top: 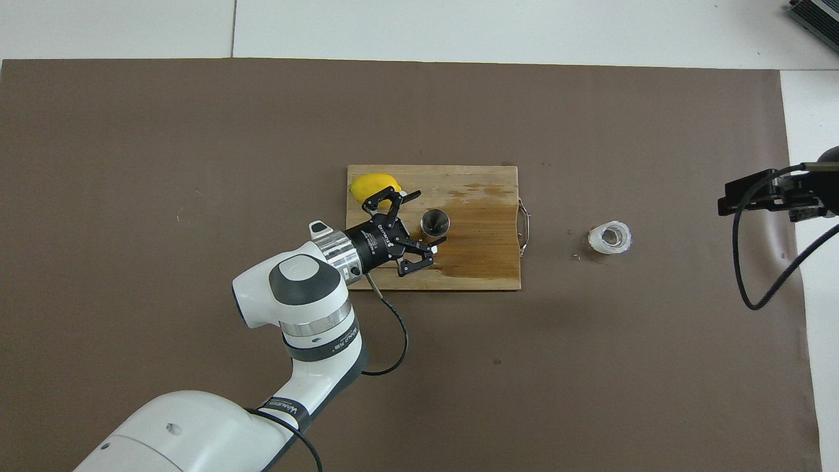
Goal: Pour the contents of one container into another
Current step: 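Set the metal cup down on the board and open the left gripper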
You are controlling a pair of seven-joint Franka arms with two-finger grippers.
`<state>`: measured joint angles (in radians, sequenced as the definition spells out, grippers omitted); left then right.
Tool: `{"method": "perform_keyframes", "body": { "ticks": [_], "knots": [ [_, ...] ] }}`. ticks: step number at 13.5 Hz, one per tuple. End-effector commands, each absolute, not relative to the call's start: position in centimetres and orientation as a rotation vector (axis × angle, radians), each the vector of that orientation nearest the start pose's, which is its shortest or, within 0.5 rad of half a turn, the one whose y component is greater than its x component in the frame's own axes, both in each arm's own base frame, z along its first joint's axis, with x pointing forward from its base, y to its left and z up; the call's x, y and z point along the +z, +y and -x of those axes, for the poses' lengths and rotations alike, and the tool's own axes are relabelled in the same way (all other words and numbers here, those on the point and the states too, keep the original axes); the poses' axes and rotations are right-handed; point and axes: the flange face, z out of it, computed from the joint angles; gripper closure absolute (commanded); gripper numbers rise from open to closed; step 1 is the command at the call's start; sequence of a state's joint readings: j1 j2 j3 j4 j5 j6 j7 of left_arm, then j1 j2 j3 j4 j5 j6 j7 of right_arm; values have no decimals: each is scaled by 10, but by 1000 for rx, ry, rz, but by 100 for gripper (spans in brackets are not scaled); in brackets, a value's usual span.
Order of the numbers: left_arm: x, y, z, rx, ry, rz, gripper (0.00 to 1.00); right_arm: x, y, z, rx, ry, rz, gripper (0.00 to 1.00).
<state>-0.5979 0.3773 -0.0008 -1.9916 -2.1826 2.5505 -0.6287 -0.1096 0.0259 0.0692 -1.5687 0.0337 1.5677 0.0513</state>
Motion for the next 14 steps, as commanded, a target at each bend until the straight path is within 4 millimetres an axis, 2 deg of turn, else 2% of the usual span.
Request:
{"method": "perform_keyframes", "body": {
  "ticks": [1,3,7,11,14],
  "knots": [
    [293,-323,-510,-664,1666,-1114,0,614,-19,-557,55,168,3091,0],
    [304,-319,-507,-625,1632,-1215,0,614,-19,-557,55,168,3091,0],
    [308,-306,-491,-572,1566,-1434,0,614,-19,-557,55,168,3091,0],
    [304,-292,-462,-541,1517,-1622,0,614,-19,-557,55,168,3091,0],
    [310,-290,-458,-478,1385,-1850,0,614,-19,-557,55,168,3091,0]
  ]
}}
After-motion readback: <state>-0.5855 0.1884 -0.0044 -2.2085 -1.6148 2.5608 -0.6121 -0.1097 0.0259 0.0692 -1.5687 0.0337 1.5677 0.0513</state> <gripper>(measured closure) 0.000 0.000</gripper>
